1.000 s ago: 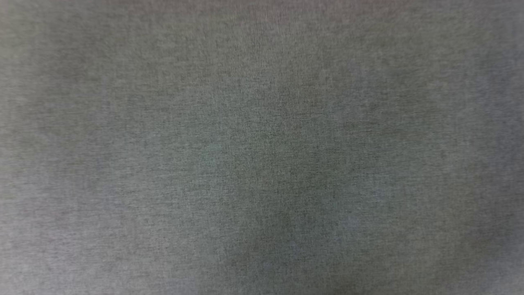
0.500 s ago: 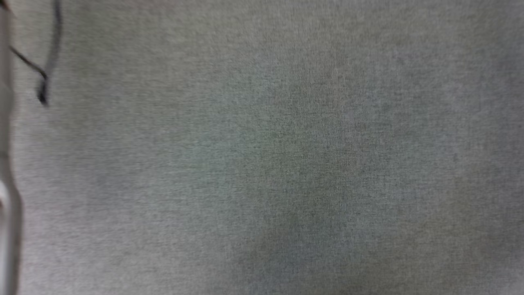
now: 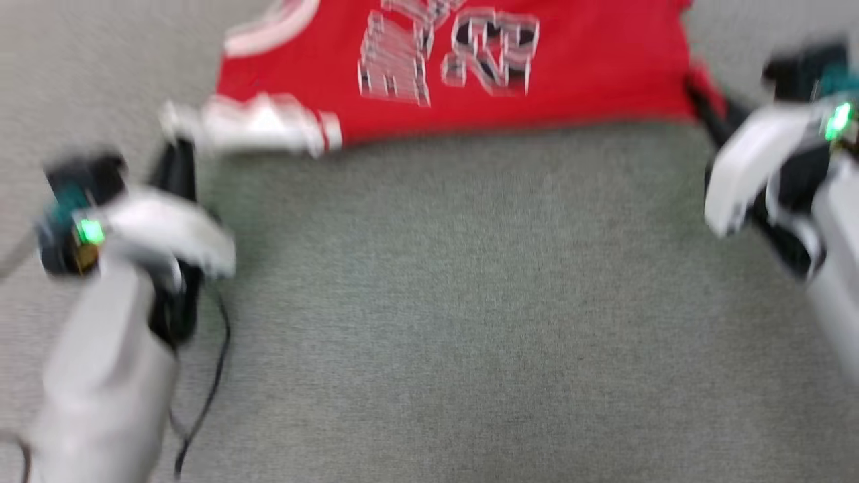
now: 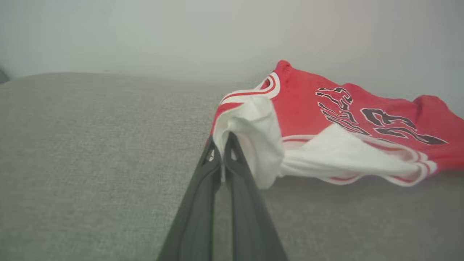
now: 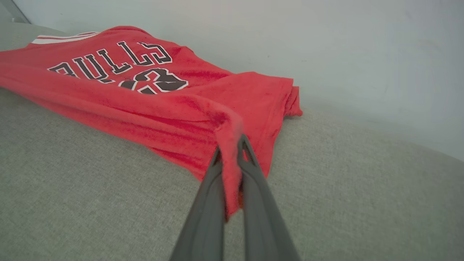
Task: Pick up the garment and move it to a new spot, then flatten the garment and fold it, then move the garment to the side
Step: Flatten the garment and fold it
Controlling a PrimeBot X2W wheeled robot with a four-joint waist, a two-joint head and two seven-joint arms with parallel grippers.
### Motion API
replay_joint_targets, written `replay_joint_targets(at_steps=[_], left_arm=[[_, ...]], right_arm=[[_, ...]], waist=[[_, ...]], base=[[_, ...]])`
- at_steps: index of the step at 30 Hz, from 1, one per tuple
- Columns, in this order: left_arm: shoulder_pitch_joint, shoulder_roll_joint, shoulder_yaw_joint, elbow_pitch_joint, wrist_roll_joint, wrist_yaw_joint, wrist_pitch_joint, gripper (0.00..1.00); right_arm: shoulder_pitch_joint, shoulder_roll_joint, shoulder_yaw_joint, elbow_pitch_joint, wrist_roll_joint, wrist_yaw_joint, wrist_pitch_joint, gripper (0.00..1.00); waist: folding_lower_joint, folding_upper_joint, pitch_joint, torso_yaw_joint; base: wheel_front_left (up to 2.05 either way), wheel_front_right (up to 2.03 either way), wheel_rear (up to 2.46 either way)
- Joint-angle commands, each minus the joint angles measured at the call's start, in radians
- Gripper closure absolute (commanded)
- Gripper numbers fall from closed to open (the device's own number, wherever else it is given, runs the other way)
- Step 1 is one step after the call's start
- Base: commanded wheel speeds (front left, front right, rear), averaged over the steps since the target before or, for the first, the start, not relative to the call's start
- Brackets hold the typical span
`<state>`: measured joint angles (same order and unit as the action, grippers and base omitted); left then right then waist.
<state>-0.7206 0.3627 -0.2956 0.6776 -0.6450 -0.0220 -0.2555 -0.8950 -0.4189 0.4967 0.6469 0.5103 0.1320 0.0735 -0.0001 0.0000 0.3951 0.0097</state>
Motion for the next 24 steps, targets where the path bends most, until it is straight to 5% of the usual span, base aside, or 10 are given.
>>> replay_joint_targets(at_steps=[1, 8, 16, 24], left_arm=[[0.043, 0.019, 0.005, -0.018, 0.0, 0.015, 0.005, 1.0], [0.357, 0.053, 0.014, -0.239, -0.039, 0.107, 0.082, 1.0], [0.688, 0.121, 0.067, -0.558, -0.078, 0.266, 0.189, 1.0], [0.915, 0.197, 0.101, -0.84, -0.085, 0.399, 0.31, 1.0]], right_arm=[[0.038, -0.025, -0.007, -0.009, 0.008, -0.002, -0.005, 1.0], [0.311, -0.035, -0.045, -0.082, 0.036, -0.003, -0.007, 1.0], [0.597, -0.026, -0.143, -0.217, 0.012, -0.004, 0.043, 1.0], [0.873, -0.002, -0.302, -0.42, -0.056, -0.007, 0.21, 1.0]], waist=[[0.0001, 0.0, -0.072, 0.02], [0.0001, 0.0, -0.187, 0.029], [0.0001, 0.0, -0.302, 0.03], [0.0001, 0.0, -0.377, 0.051]], base=[[0.0, 0.0, 0.0], [0.0, 0.0, 0.0], [0.0, 0.0, 0.0], [0.0, 0.0, 0.0]])
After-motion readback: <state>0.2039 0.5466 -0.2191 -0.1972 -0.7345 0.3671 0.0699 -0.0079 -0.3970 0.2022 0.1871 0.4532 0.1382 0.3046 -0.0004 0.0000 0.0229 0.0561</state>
